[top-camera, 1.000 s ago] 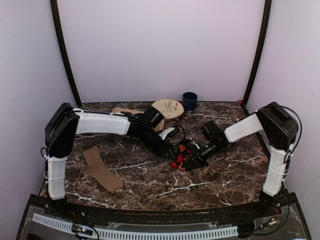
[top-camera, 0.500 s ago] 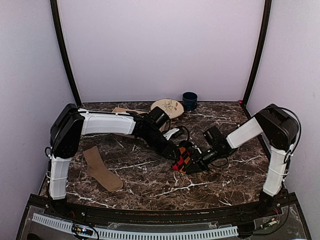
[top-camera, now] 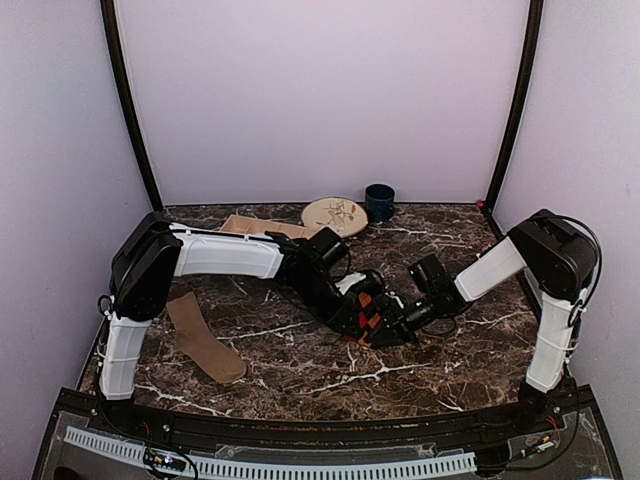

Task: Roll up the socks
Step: Roll the sock at the center of the board.

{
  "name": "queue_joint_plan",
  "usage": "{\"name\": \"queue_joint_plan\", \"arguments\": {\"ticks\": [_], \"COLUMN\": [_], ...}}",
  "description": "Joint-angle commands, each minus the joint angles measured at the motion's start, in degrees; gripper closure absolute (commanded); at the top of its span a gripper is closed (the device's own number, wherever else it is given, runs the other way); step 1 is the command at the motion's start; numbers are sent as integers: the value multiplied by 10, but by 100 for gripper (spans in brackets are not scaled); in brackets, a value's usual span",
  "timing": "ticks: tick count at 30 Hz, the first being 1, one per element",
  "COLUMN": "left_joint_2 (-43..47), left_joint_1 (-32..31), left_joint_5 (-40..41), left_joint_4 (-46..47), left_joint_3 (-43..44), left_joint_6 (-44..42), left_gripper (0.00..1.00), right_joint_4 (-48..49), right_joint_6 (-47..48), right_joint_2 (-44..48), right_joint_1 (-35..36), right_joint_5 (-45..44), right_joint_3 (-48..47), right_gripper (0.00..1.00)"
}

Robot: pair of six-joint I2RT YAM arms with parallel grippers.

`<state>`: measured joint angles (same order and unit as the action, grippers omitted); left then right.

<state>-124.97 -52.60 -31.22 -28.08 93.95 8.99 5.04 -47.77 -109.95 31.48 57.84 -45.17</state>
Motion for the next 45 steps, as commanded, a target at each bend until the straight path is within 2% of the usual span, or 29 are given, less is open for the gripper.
{"name": "queue_joint_plan", "arguments": {"ticks": [1, 13, 19, 25, 30, 45], "left_joint_2": [-12, -49, -66, -80, -90, -120], "left_joint_1": [-8, -23, -32, -38, -38, -38], "left_joint_5": [28, 96, 104, 107, 110, 120], "left_joint_4": [-40, -84, -89, -99, -102, -106], "left_joint_3": [27, 60, 70, 72, 74, 84], "left_joint_6": [-16, -14, -1, 2, 8, 22], "left_gripper": [61, 69, 69, 70, 70, 71], "right_joint_4": [-4, -5, -47, -129, -135, -175], "right_joint_6": [-8, -8, 21, 97, 113, 155], "right_joint_2": [2, 8, 17, 38, 57, 171], "right_joint_1": [-2, -1, 4, 9, 11, 12], "right_joint_5": [-9, -12, -33, -91, -119, -210], "right_joint_3": [9, 12, 4, -18, -9, 30], "right_gripper": [100, 100, 100, 71, 63, 60]}}
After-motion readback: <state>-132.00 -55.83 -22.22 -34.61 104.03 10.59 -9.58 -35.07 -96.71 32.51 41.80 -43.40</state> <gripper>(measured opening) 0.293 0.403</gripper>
